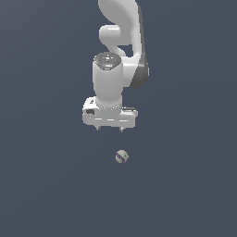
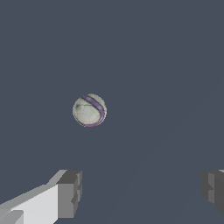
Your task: Pick up the object and move it to a goal position.
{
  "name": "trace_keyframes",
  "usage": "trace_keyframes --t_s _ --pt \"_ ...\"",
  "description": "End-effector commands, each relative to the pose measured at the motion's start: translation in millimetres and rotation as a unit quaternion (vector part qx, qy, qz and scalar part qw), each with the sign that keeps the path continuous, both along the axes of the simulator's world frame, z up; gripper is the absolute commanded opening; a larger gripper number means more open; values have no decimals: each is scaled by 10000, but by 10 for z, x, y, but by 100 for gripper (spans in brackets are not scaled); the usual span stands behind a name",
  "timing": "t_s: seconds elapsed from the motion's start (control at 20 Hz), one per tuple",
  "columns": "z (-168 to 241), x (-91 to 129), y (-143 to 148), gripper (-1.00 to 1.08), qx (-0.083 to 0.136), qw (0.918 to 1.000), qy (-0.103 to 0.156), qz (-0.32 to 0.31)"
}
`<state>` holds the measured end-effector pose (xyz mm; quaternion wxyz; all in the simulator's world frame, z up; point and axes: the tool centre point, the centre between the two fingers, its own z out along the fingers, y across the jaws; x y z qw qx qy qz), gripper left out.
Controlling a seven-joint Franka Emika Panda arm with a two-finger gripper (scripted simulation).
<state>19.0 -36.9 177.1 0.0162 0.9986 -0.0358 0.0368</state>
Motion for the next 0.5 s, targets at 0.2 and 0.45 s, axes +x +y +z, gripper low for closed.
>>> trace_keyframes --t_s 0.2,0.45 --pt "31 28 39 100 -18 10000 -25 68" --pt "109 96 140 100 -64 9997 -89 238"
